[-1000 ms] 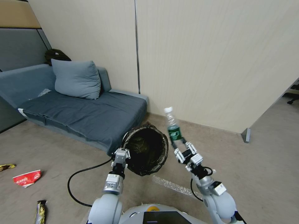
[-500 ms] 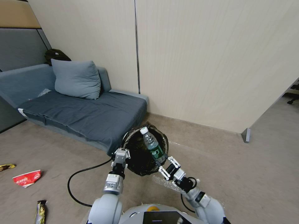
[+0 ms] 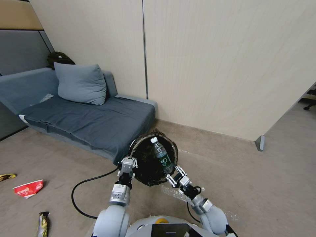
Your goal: Pick up the trash bin, then pick up the garbage from the floor and place it into the trash bin.
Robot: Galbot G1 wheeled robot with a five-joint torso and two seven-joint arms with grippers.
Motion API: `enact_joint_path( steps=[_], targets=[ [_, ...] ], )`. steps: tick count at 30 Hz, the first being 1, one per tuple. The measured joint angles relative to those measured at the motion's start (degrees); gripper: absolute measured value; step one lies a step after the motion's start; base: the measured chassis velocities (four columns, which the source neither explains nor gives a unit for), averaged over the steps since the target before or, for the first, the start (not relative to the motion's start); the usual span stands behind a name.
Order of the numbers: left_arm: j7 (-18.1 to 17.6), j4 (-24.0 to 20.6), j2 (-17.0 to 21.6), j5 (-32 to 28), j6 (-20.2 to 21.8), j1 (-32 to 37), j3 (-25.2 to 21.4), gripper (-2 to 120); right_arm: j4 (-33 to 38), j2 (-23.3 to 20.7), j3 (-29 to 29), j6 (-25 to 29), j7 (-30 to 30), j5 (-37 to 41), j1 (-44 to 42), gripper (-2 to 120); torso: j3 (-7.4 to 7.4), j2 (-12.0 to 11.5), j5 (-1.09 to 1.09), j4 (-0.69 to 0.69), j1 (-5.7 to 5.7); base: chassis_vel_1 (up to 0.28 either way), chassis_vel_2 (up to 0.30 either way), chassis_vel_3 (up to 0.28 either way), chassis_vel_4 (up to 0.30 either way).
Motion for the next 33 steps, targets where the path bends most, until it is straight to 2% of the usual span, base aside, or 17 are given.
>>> enact_joint_path(
  steps=[22, 24, 25, 28, 29, 32, 33],
  targets=[
    [0.0, 0.0, 0.0, 0.0, 0.0, 0.0, 0.0, 1, -2.8, 1.4, -3.9, -2.7, 2.1, -2.8, 3.5, 36, 0.0, 0.0, 0.0, 0.0, 0.0, 0.0, 0.0, 0.0, 0.0],
    [0.0, 0.0, 0.0, 0.0, 0.0, 0.0, 0.0, 1, -2.8, 1.5, -4.2, -2.7, 2.2, -3.1, 3.4, 44, 0.0, 0.0, 0.0, 0.0, 0.0, 0.0, 0.0, 0.0, 0.0],
    [0.0, 0.0, 0.0, 0.0, 0.0, 0.0, 0.0, 1, -2.8, 1.5, -4.2, -2.7, 2.2, -3.1, 3.4, 44, 0.0, 0.0, 0.0, 0.0, 0.0, 0.0, 0.0, 0.0, 0.0],
    [0.0, 0.0, 0.0, 0.0, 0.0, 0.0, 0.0, 1, -2.8, 1.5, -4.4, -2.7, 2.2, -3.5, 2.9, 59, 0.0, 0.0, 0.0, 0.0, 0.0, 0.0, 0.0, 0.0, 0.0],
    [0.0, 0.0, 0.0, 0.0, 0.0, 0.0, 0.0, 1, -2.8, 1.5, -4.4, -2.7, 2.2, -3.5, 2.9, 59, 0.0, 0.0, 0.0, 0.0, 0.0, 0.0, 0.0, 0.0, 0.0],
    [0.0, 0.0, 0.0, 0.0, 0.0, 0.0, 0.0, 1, -2.5, 1.4, -4.5, -2.7, 2.2, -3.7, 2.7, 72, 0.0, 0.0, 0.0, 0.0, 0.0, 0.0, 0.0, 0.0, 0.0],
    [0.0, 0.0, 0.0, 0.0, 0.0, 0.0, 0.0, 1, -2.5, 1.4, -4.5, -2.7, 2.2, -3.7, 2.7, 72, 0.0, 0.0, 0.0, 0.0, 0.0, 0.0, 0.0, 0.0, 0.0]
  ],
)
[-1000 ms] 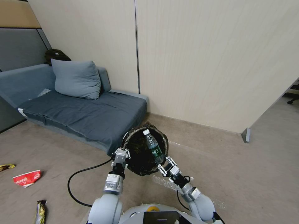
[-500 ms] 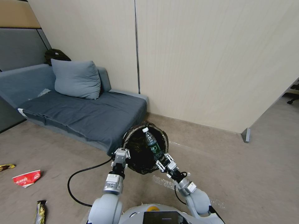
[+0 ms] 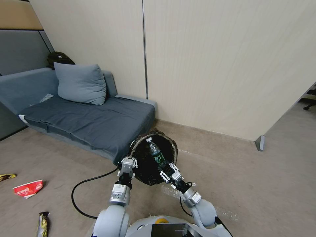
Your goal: Pick up the trash bin, then pick up the garbage from the floor and place it into the trash bin.
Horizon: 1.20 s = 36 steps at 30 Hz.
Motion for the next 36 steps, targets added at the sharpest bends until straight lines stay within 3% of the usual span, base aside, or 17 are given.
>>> enact_joint_path(
  steps=[7, 15, 27, 30, 36],
  targets=[
    [0.0, 0.0, 0.0, 0.0, 0.0, 0.0, 0.0, 1, 1.1, -0.2, 0.4, 0.4, 0.0, -0.2, -0.9, 100, 0.0, 0.0, 0.0, 0.0, 0.0, 0.0, 0.0, 0.0, 0.0],
    [0.0, 0.0, 0.0, 0.0, 0.0, 0.0, 0.0, 1, 3.9, -0.3, 1.2, 1.7, -0.5, -0.4, -2.6, 113, 0.0, 0.0, 0.0, 0.0, 0.0, 0.0, 0.0, 0.0, 0.0],
    [0.0, 0.0, 0.0, 0.0, 0.0, 0.0, 0.0, 1, 9.1, 0.5, 2.3, 3.0, 0.3, 0.3, -4.8, 110, 0.0, 0.0, 0.0, 0.0, 0.0, 0.0, 0.0, 0.0, 0.0],
    [0.0, 0.0, 0.0, 0.0, 0.0, 0.0, 0.0, 1, 12.7, 1.5, 3.5, 3.1, 2.0, 1.3, -5.9, 103, 0.0, 0.0, 0.0, 0.0, 0.0, 0.0, 0.0, 0.0, 0.0],
    [0.0, 0.0, 0.0, 0.0, 0.0, 0.0, 0.0, 1, 18.2, 3.5, 5.9, 2.9, 6.5, 2.8, -7.9, 100, 0.0, 0.0, 0.0, 0.0, 0.0, 0.0, 0.0, 0.0, 0.0]
  ],
)
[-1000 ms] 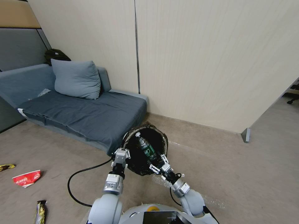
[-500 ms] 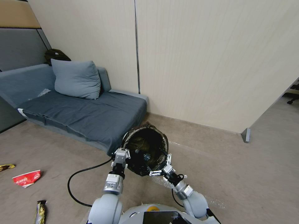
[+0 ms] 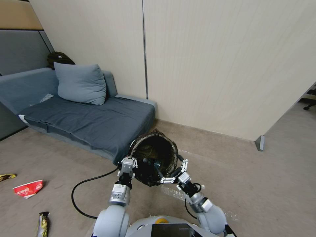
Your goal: Pick up the trash bin, then pick up the garbage from the floor and place it into the trash bin.
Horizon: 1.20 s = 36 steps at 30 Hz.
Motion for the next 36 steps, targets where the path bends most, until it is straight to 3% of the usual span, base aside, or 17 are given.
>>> enact_joint_path(
  steps=[10, 17, 25, 27, 30, 36],
  targets=[
    [0.0, 0.0, 0.0, 0.0, 0.0, 0.0, 0.0, 1, 6.0, 3.4, 4.5, -4.7, 12.5, 1.6, -1.6, 100, 0.0, 0.0, 0.0, 0.0, 0.0, 0.0, 0.0, 0.0, 0.0],
    [0.0, 0.0, 0.0, 0.0, 0.0, 0.0, 0.0, 1, 5.9, 5.2, 6.1, -5.8, 16.3, 1.0, -2.2, 100, 0.0, 0.0, 0.0, 0.0, 0.0, 0.0, 0.0, 0.0, 0.0],
    [0.0, 0.0, 1.1, 0.3, 0.0, 1.9, 2.2, 1, 4.8, 5.9, 6.5, -5.4, 17.0, 0.6, -3.2, 100, 0.0, 0.0, 0.0, 0.01, 0.0, 0.0, 0.0, 0.0, 0.0],
    [0.0, -0.1, 1.9, 0.8, 0.0, 3.2, 3.9, 1, 4.7, 5.9, 6.6, -5.4, 17.1, 0.7, -3.2, 100, 0.0, 0.0, -0.01, -0.01, 0.0, 0.0, 0.0, 0.0, 0.0],
    [1.0, -0.1, 4.9, 1.3, 0.0, 8.4, 10.3, 1, 4.4, 5.9, 6.7, -5.6, 17.3, 0.7, -2.9, 100, 0.0, 0.0, -0.02, -0.01, 0.0, 0.0, 0.0, 0.0, 0.0],
    [1.9, 0.0, 5.2, 1.1, -0.1, 8.8, 10.9, 1, 4.3, 5.8, 6.6, -6.3, 17.6, 0.3, -2.9, 100, 0.0, 0.0, -0.01, -0.01, 0.0, 0.0, 0.0, 0.0, 0.0]
  ],
)
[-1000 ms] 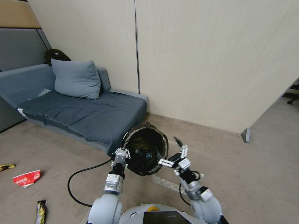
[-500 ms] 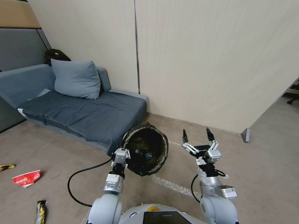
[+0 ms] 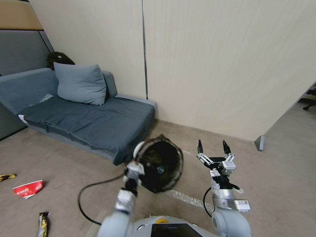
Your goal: Pick up the trash bin, then pick up the garbage from the floor and place it into the trash bin.
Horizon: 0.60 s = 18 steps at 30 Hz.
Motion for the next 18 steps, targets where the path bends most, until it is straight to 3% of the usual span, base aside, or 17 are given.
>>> enact_joint_path(
  steps=[18],
  targets=[
    [2.4, 0.4, 0.0, -0.8, -0.3, 0.5, 0.5, 1, -0.2, 0.0, -0.4, -1.6, 2.0, -0.4, 0.8, 100, 0.0, 0.0, 0.01, 0.01, 0.0, 0.0, 0.0, 0.0, 0.0]
  ],
)
